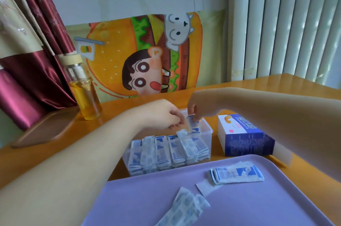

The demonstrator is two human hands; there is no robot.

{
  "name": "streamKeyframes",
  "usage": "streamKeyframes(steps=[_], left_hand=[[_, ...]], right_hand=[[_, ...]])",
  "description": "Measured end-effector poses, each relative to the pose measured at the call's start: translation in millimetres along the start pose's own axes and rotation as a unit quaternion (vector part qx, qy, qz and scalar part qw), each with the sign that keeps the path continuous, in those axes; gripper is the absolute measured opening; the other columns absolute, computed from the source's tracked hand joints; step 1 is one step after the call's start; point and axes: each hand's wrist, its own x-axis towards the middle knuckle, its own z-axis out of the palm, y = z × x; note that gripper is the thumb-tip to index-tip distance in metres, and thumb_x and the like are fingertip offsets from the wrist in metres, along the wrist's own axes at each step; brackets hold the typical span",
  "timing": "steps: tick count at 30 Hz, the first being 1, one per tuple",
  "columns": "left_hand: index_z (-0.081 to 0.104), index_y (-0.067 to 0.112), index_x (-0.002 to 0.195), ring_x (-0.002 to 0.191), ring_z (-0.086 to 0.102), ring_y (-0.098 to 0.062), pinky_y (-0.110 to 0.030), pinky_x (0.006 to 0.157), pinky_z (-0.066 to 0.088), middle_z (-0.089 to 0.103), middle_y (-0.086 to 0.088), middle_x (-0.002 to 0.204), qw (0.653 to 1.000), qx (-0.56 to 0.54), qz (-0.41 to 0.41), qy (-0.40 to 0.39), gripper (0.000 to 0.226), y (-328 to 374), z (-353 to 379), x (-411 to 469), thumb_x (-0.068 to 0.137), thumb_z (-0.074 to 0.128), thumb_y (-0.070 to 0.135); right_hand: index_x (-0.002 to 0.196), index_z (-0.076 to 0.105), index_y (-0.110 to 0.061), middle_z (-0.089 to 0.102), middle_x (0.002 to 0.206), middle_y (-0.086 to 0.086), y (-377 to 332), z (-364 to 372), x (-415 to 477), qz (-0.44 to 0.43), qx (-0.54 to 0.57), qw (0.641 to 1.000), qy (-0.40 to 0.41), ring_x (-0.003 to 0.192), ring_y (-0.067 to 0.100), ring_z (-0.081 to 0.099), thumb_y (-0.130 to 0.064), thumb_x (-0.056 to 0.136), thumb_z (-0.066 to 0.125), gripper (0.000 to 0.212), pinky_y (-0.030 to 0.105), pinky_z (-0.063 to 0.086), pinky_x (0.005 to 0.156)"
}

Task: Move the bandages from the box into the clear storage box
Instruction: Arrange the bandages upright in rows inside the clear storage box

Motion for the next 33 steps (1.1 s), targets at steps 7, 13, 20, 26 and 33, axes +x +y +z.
streamKeyframes(steps=[7,13,20,26,33], left_hand=[[0.071,0.037,0.092,0.092,0.062,-0.002,-0.027,0.09,0.048,0.07,0.01,0.101,0.994,0.053,0.008,-0.095,0.02,-9,16,27,0.09,0.057,0.024],[0.07,0.037,0.087,0.08,0.059,0.001,-0.018,0.071,0.047,0.065,0.024,0.084,0.994,0.061,0.019,-0.09,0.01,-17,22,33,0.089,0.061,0.033],[0.069,0.041,0.084,0.084,0.06,-0.001,-0.02,0.074,0.048,0.066,0.024,0.088,0.995,0.059,0.005,-0.084,0.007,-19,25,35,0.086,0.063,0.043],[0.068,0.038,0.084,0.08,0.058,0.004,-0.016,0.071,0.044,0.066,0.02,0.09,0.997,0.046,0.007,-0.062,0.029,-20,19,29,0.089,0.056,0.013],[0.066,0.033,0.088,0.082,0.057,0.002,-0.002,0.063,0.039,0.058,0.022,0.088,0.958,-0.014,0.105,0.265,0.028,-1,17,-17,0.091,0.054,0.007]], right_hand=[[0.131,0.054,-0.018,0.057,0.129,-0.001,-6,1,13,-0.023,-0.073,0.996,-0.036,0.116,0.018,0.05,-0.026,0.094,0.055,0.038,0.023,0.037,0.089],[0.128,0.052,-0.018,0.056,0.121,0.0,-8,17,18,0.012,-0.121,0.993,-0.007,0.116,0.023,0.048,-0.031,0.091,0.058,0.039,0.04,0.033,0.103],[0.117,0.057,-0.019,0.055,0.103,-0.004,-10,13,12,-0.012,-0.149,0.984,0.096,0.11,0.022,0.051,-0.015,0.091,0.054,0.027,0.038,0.031,0.1],[0.117,0.057,-0.019,0.051,0.099,-0.007,-14,8,5,-0.012,-0.12,0.989,0.091,0.11,0.02,0.049,-0.018,0.094,0.045,0.026,0.042,0.028,0.103],[0.078,0.064,-0.026,0.066,0.08,-0.007,-8,18,-57,-0.01,0.161,0.94,0.3,0.076,0.015,0.061,-0.014,0.081,0.057,0.015,0.033,0.054,0.071]])
